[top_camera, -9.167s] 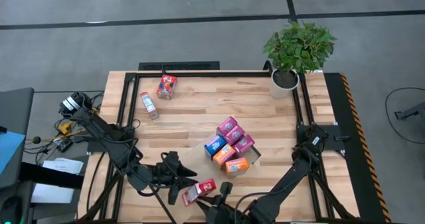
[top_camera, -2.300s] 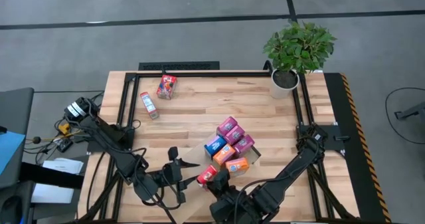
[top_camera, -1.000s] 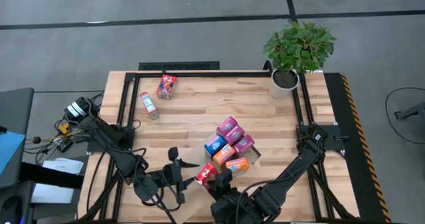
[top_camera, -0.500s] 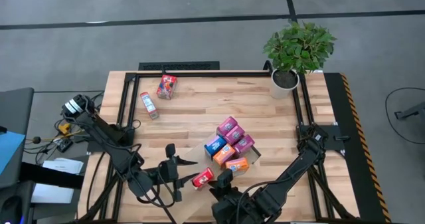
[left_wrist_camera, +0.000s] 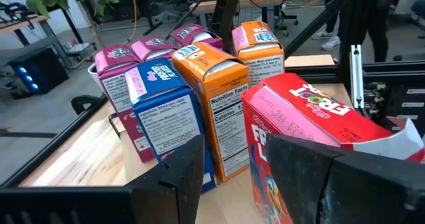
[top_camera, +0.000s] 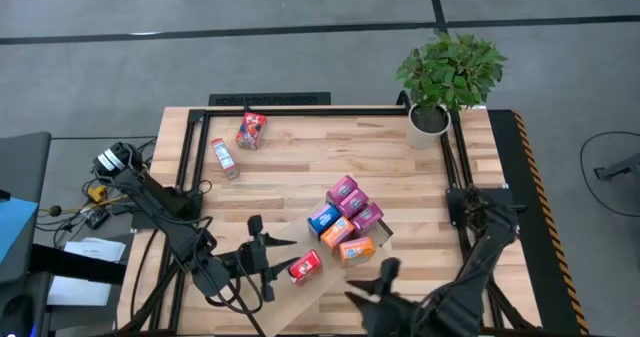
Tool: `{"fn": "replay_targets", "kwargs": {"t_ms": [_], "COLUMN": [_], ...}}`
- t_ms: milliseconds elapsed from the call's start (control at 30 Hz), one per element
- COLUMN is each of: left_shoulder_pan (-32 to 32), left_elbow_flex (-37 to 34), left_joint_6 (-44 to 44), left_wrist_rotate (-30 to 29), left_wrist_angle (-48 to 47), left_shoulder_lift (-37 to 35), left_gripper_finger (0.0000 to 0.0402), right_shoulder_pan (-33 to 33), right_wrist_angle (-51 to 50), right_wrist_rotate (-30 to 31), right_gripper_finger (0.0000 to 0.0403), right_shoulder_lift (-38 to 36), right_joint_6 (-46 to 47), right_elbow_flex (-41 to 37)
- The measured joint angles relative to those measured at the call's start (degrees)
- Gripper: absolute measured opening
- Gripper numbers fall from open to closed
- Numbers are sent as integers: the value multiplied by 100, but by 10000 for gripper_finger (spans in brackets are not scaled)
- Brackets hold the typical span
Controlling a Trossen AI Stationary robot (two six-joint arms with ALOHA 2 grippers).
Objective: Stack cereal on shelf
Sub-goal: Put the bottom red cereal box onto the shelf
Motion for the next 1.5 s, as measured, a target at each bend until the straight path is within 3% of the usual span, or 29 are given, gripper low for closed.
{"fn": "replay_targets", "kwargs": {"t_ms": [100,167,433,633,733,867,1067,1500], "left_shoulder_pan": [-3,-3,-3,-3,-5,-38,-117,-117], "left_elbow_flex": [0,0,0,0,0,0,0,0], "left_joint_6": [4,4,-28,-33,-49,-159,-192,-188], "left_wrist_rotate": [-81,-80,-78,-76,-73,-25,25,-59], "left_wrist_angle": [-15,-20,-22,-22,-22,-15,3,-515], "left_shoulder_lift": [0,2,2,2,2,2,-32,-407], "left_gripper_finger": [153,153,153,153,153,153,153,153], "right_shoulder_pan": [4,-29,-264,-306,-304,-304,-266,-575], "right_wrist_angle": [-1091,-1418,-1387,-1388,-1384,-1382,-1383,-1400], "right_wrist_rotate": [-562,-897,-1846,-1925,-2114,-2482,-2309,-2451], "right_gripper_finger": [106,86,9,25,14,9,13,12], "right_shoulder_lift": [6,26,25,32,-18,-270,-899,-1443], "right_joint_6": [1542,2066,2128,2124,1993,1838,2003,2350], "right_elbow_flex": [3,-94,-481,-521,-521,-521,-534,-1969]}}
